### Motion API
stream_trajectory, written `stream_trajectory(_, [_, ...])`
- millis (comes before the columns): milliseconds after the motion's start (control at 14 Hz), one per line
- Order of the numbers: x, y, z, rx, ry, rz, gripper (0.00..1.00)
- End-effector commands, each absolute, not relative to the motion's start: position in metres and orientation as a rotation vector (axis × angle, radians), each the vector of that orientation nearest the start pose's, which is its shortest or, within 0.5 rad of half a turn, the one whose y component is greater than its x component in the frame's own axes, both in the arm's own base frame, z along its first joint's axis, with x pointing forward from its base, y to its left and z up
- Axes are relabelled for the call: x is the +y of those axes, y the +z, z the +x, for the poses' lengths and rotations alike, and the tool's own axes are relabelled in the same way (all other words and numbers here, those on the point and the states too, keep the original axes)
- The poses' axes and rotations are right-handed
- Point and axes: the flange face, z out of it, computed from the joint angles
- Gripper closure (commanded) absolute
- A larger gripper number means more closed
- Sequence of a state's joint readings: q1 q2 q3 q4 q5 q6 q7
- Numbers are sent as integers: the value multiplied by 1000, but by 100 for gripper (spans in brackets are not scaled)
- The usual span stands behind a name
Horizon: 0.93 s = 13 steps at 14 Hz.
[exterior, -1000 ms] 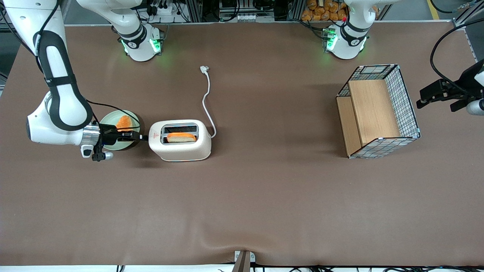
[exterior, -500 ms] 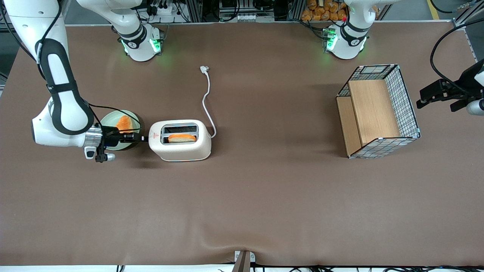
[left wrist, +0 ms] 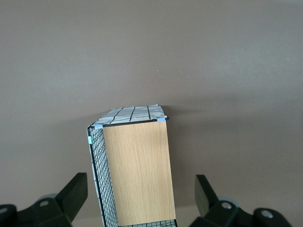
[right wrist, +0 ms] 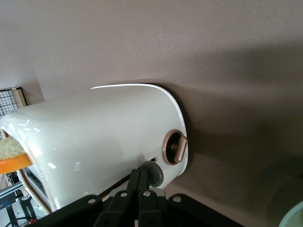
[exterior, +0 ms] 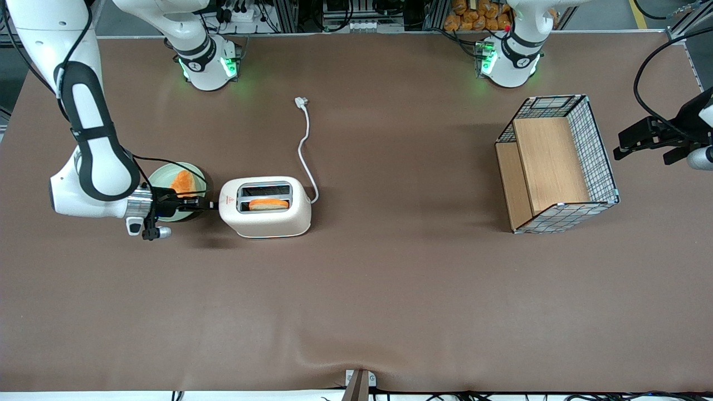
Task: Press toaster button with right arm
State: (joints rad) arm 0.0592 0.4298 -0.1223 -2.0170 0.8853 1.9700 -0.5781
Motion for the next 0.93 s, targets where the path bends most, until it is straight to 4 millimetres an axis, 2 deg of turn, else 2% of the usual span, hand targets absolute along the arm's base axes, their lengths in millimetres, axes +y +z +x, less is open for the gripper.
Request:
stream_trajectory(0, [14, 197, 567, 40, 227, -2352, 100])
stream_trajectory(357, [14, 194, 567, 45, 229, -2357, 100])
stream_trajectory(500, [15, 200, 571, 49, 227, -2355, 100])
stream_trajectory(714, [12, 232, 579, 52, 247, -2345, 100])
stream_trajectory(857, [-5, 262, 586, 28, 267, -2408, 100])
